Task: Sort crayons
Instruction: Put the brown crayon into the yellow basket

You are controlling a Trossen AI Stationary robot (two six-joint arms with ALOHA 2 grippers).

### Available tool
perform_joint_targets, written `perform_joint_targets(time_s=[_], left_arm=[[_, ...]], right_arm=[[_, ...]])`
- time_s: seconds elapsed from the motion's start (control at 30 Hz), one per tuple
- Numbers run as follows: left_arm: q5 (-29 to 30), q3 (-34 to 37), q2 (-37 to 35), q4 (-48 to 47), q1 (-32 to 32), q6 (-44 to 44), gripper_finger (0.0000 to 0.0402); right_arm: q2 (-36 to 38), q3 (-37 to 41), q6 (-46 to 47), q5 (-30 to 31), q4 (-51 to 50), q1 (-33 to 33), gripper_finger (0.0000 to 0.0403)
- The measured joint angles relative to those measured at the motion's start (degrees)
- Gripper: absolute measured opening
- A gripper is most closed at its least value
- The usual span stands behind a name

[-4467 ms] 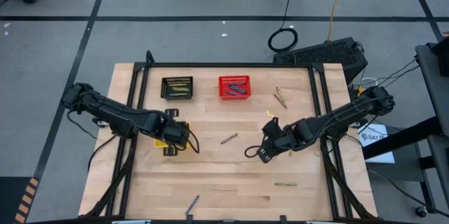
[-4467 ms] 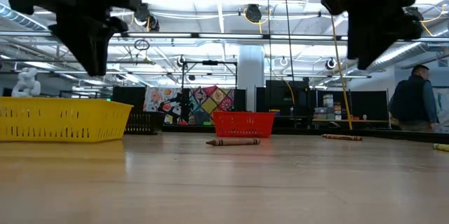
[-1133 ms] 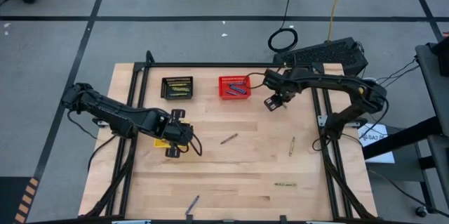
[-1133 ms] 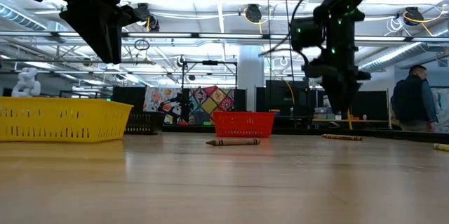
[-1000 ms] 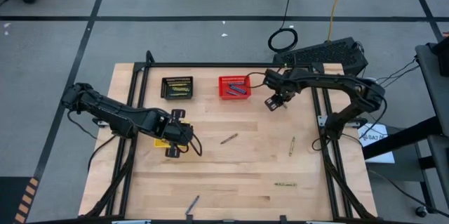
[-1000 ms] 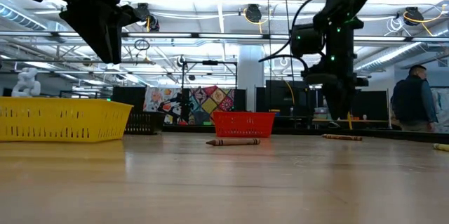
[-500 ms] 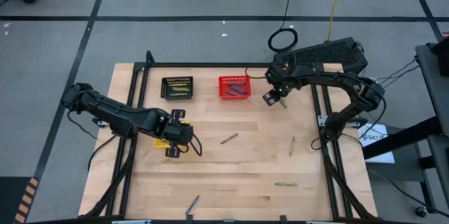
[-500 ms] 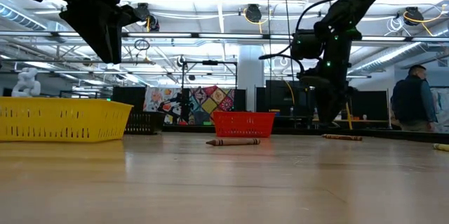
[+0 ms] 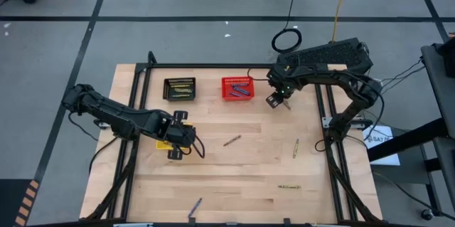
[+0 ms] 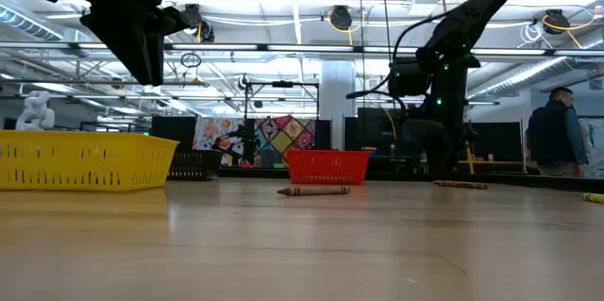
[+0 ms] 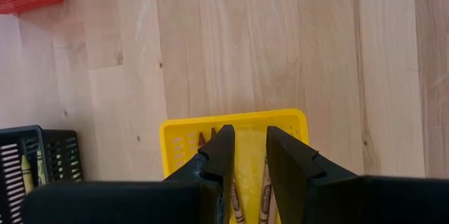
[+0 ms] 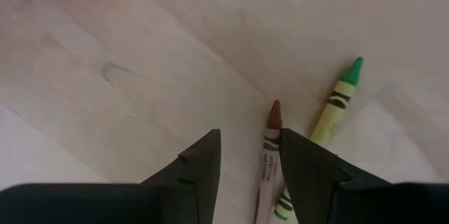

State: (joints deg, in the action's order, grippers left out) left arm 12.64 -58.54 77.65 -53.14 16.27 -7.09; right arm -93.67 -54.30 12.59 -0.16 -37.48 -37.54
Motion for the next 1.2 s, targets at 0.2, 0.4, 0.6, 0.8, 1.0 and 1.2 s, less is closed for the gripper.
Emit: perform_joint_targets(time_s=[0.2, 0.4, 0.6, 0.8, 1.0, 1.2], left_arm=[[0.0, 0.0, 0.0, 0.1, 0.0, 0.0, 0.0077], [0.0, 0.0, 0.0, 0.2, 0.0, 0.0, 0.0077], [0.0, 0.0, 0.0, 0.2, 0.0, 0.0, 0.0077], [0.0, 0.0, 0.0, 0.2, 0.0, 0.0, 0.0077], [0.0, 0.0, 0.0, 0.1, 0.0, 0.2, 0.0077], [0.0, 0.0, 0.0, -0.2, 0.0, 0.5, 0.0077]], right_arm=[[-2.8, -0.1, -0.7, 0.1, -0.5, 0.0, 0.0132], [-3.3, -0.2, 0.3, -0.1, -1.6, 0.1, 0.0132], [-3.4, -0.2, 2.5, -1.9, -2.0, 0.3, 0.0108], [-3.4, -0.1, 3.6, -2.7, -2.2, 0.4, 0.0057], [-3.5, -0.1, 4.7, -3.1, -2.2, 0.4, 0.0015], [-3.5, -0.1, 6.1, -4.8, -2.2, 0.5, 0.0004]])
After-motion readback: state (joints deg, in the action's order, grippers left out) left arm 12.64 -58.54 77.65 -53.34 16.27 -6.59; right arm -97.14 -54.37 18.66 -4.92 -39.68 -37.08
